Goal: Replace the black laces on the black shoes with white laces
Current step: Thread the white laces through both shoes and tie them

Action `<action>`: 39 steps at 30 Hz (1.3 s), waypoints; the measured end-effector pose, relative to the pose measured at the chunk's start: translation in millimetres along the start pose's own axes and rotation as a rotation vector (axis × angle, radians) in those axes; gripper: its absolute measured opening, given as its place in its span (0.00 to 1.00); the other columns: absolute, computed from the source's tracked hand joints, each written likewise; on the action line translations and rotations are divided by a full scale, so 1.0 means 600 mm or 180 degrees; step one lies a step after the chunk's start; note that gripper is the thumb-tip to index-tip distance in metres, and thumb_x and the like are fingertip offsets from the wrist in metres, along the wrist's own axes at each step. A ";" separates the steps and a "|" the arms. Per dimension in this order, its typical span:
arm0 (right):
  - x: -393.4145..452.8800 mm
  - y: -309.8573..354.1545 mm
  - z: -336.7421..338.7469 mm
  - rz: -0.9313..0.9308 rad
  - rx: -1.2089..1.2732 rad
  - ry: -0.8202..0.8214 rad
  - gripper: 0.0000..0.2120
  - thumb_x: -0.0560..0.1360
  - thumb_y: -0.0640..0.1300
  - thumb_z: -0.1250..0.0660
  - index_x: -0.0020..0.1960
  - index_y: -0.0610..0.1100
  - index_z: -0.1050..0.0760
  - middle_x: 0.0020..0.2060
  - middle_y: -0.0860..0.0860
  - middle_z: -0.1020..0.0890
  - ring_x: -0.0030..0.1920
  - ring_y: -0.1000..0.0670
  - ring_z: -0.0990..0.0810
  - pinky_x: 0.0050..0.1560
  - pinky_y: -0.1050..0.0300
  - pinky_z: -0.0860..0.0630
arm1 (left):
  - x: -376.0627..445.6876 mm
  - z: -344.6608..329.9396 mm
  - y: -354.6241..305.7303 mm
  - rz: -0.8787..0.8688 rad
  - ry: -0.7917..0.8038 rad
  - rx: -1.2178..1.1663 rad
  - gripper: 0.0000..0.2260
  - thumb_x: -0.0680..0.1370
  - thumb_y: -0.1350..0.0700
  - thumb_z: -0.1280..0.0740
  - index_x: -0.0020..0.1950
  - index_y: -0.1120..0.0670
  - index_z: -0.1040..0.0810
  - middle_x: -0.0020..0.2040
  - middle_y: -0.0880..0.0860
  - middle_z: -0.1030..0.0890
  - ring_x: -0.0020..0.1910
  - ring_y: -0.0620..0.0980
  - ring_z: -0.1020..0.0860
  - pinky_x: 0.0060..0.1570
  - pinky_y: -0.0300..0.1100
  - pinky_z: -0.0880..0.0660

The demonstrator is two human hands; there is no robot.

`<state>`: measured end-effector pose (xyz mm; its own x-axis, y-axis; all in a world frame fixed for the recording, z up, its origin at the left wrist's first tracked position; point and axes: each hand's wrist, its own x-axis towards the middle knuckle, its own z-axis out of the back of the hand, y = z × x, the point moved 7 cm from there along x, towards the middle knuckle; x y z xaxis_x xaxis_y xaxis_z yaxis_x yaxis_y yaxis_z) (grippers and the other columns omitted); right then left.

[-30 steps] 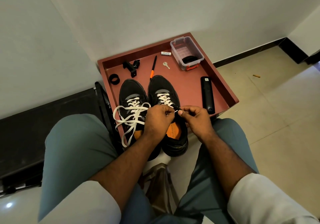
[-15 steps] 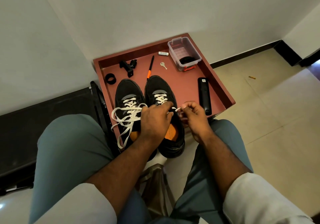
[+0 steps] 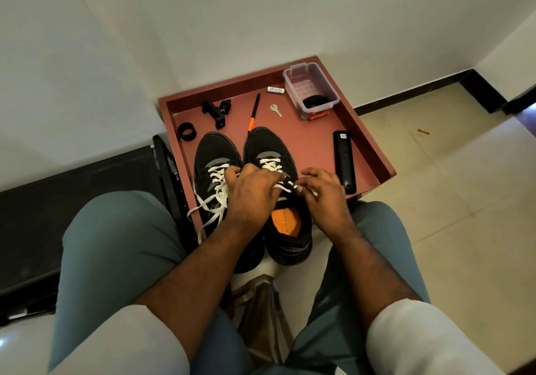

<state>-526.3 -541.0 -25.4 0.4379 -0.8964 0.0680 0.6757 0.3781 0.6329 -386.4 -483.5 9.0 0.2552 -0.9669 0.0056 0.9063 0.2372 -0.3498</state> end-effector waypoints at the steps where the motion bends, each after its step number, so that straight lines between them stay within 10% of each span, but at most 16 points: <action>1: 0.000 -0.012 0.017 -0.0297 0.0297 -0.0309 0.09 0.78 0.40 0.36 0.56 0.46 0.20 0.61 0.51 0.24 0.62 0.50 0.28 0.63 0.47 0.30 | -0.001 0.000 0.003 -0.0008 -0.0019 -0.0044 0.10 0.78 0.51 0.34 0.58 0.43 0.20 0.54 0.44 0.18 0.58 0.49 0.28 0.61 0.51 0.44; 6: -0.045 -0.143 0.128 -0.2514 0.2980 -0.2830 0.08 0.80 0.36 0.41 0.50 0.48 0.27 0.47 0.51 0.22 0.48 0.52 0.22 0.42 0.64 0.23 | -0.005 0.002 0.011 -0.0017 -0.0122 -0.0033 0.10 0.78 0.52 0.35 0.58 0.44 0.20 0.56 0.44 0.20 0.60 0.49 0.29 0.62 0.51 0.47; 11: -0.018 -0.096 0.069 -0.2156 0.5082 -0.1717 0.06 0.78 0.41 0.40 0.54 0.44 0.28 0.37 0.45 0.19 0.38 0.47 0.18 0.45 0.55 0.22 | -0.004 -0.002 0.015 0.0057 -0.0123 -0.0071 0.18 0.76 0.50 0.32 0.67 0.43 0.25 0.67 0.45 0.29 0.68 0.50 0.34 0.64 0.51 0.49; 15: 0.003 -0.019 0.030 -0.1605 0.3444 -0.0182 0.04 0.79 0.45 0.36 0.48 0.48 0.23 0.29 0.55 0.28 0.26 0.57 0.30 0.26 0.64 0.31 | -0.002 -0.007 0.021 0.0123 -0.0023 -0.0080 0.22 0.77 0.49 0.33 0.70 0.43 0.29 0.70 0.46 0.31 0.70 0.49 0.36 0.67 0.53 0.49; 20: 0.003 0.012 -0.016 -0.0412 0.0916 0.0614 0.11 0.78 0.41 0.35 0.58 0.49 0.20 0.48 0.53 0.21 0.51 0.55 0.22 0.54 0.58 0.24 | -0.002 -0.015 0.023 0.0122 -0.0006 -0.0042 0.22 0.76 0.50 0.33 0.70 0.43 0.29 0.69 0.46 0.30 0.70 0.50 0.36 0.68 0.54 0.49; 30: -0.012 -0.051 0.023 -0.1086 -0.0144 0.0328 0.07 0.79 0.44 0.38 0.52 0.43 0.23 0.54 0.47 0.26 0.46 0.51 0.25 0.47 0.55 0.26 | -0.004 -0.019 0.053 0.0833 0.0203 0.0550 0.33 0.74 0.35 0.41 0.76 0.46 0.40 0.74 0.54 0.35 0.74 0.58 0.41 0.70 0.67 0.53; 34: -0.023 -0.075 0.005 -0.1690 -0.0828 0.1061 0.06 0.79 0.45 0.37 0.52 0.44 0.24 0.48 0.45 0.20 0.49 0.44 0.20 0.49 0.51 0.24 | -0.005 -0.020 0.056 0.0908 0.0268 0.0480 0.36 0.73 0.33 0.41 0.77 0.46 0.43 0.75 0.55 0.37 0.75 0.60 0.43 0.70 0.68 0.55; 39: -0.033 -0.083 -0.030 -0.2118 0.0685 0.0987 0.09 0.80 0.40 0.42 0.48 0.44 0.23 0.35 0.46 0.20 0.28 0.52 0.24 0.28 0.60 0.26 | -0.004 -0.010 0.061 0.0802 0.0227 0.0295 0.37 0.72 0.31 0.39 0.77 0.44 0.43 0.76 0.52 0.38 0.76 0.57 0.43 0.70 0.67 0.56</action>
<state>-557.9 -537.7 -72.4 0.1470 -0.8015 -0.5796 0.7387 -0.3007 0.6032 -355.9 -473.0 -9.5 0.4550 -0.8797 -0.1379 0.8451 0.4755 -0.2444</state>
